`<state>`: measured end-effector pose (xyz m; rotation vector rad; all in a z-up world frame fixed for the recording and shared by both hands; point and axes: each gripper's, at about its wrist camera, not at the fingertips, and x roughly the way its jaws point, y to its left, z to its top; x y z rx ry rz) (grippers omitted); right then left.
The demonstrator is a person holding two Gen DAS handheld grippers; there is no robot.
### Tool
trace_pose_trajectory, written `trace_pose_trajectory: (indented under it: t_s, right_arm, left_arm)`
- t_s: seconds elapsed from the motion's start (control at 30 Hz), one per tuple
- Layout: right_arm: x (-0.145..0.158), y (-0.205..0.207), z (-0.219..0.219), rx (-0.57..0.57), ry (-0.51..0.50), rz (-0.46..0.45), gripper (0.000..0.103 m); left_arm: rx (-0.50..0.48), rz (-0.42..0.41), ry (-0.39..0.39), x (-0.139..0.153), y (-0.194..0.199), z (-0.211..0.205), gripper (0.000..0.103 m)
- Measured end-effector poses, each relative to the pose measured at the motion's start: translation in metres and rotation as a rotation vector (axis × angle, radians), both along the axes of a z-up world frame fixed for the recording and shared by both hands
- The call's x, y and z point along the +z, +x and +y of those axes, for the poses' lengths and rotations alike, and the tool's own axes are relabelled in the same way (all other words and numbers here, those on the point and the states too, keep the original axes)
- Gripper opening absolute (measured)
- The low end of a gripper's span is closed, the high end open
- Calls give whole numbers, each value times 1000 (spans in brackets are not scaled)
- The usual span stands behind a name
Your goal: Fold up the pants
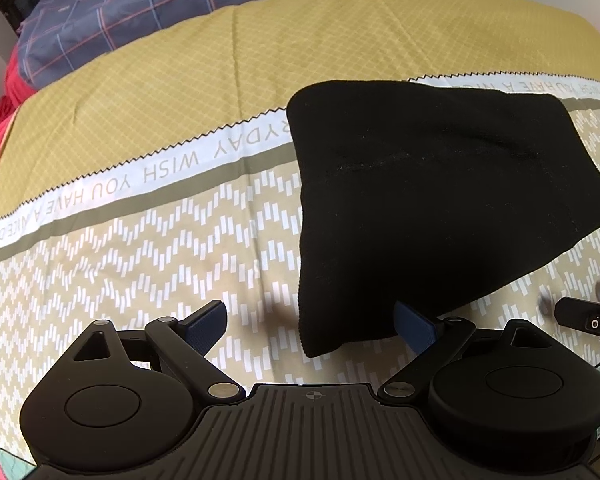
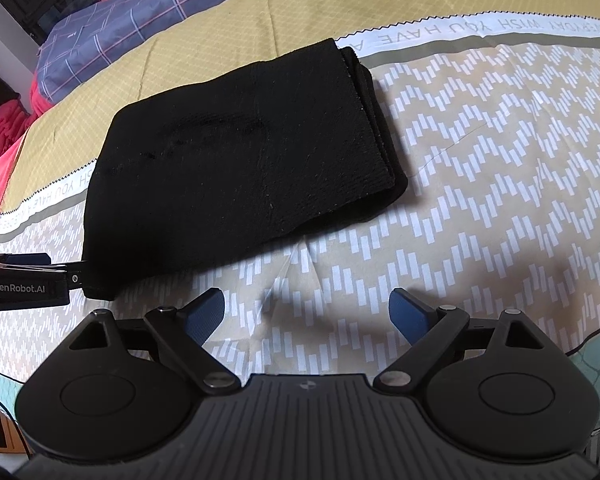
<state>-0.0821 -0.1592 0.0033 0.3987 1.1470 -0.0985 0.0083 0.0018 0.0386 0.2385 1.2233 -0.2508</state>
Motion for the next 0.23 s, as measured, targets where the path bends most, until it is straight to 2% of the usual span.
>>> trace_pose_trajectory:
  t_s: [0.23]
  right_arm:
    - [0, 4, 1, 11, 3, 1, 92]
  left_arm:
    - [-4, 11, 8, 0, 1, -3, 103]
